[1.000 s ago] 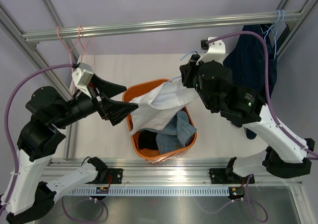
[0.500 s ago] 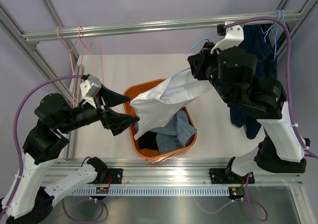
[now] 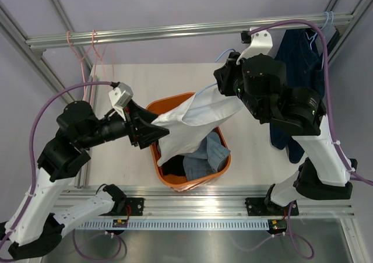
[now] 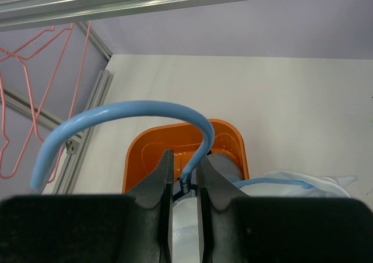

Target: Remove the skirt from the hanger

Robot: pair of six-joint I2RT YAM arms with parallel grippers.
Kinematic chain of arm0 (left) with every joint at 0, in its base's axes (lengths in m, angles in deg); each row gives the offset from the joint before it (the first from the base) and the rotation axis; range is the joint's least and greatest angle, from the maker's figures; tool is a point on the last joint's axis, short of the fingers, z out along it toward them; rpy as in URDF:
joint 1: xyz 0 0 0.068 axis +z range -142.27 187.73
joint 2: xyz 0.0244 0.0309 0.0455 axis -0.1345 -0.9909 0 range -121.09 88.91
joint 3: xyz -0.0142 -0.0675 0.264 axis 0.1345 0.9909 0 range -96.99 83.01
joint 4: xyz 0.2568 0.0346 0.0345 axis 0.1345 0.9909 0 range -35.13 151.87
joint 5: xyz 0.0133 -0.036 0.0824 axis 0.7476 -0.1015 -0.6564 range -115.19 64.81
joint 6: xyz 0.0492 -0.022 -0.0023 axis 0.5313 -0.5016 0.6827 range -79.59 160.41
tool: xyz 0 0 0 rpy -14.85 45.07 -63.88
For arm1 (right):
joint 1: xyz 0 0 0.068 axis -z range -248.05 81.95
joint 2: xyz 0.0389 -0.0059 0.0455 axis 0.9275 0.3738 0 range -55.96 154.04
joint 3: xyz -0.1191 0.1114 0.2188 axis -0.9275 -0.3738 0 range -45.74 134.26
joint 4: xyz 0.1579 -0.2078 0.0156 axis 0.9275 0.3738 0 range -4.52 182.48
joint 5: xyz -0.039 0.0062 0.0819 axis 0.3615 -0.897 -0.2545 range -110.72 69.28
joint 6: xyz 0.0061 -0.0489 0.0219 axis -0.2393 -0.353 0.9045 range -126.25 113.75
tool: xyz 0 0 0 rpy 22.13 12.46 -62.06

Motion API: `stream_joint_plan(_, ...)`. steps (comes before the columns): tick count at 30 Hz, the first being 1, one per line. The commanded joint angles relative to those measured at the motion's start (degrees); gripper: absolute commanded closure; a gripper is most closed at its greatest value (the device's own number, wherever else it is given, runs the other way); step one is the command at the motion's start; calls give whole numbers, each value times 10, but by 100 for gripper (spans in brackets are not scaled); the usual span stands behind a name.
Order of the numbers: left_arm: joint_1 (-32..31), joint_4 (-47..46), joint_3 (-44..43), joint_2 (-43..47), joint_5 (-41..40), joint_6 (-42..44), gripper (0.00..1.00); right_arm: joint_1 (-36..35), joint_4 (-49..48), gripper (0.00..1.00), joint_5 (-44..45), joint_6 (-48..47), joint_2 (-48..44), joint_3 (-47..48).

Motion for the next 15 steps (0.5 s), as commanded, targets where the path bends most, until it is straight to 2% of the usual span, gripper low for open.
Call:
stream_joint_plan(1, -20, 1, -22, -25, -28, 8, 41, 5, -17, 100, -4, 6, -10, 32)
stream_joint_plan(2, -26, 3, -23, -28, -43, 9, 47, 5, -16, 100, -1, 5, -9, 34)
stream_joint_plan(9, -76, 26, -40, -45, -92, 23, 47, 4, -15, 100, 2, 1, -2, 56)
stream_joint_plan(11, -80, 33, -46, -47, -99, 27, 59, 4, -14, 100, 5, 0, -3, 56)
stream_joint_plan(14, -84, 36, -53, -48, -113, 25, 85, 4, -15, 100, 4, 0, -9, 50)
stream_joint_plan(15, -84, 34, -55, -48, -116, 24, 97, 5, -16, 100, 3, 0, -10, 45)
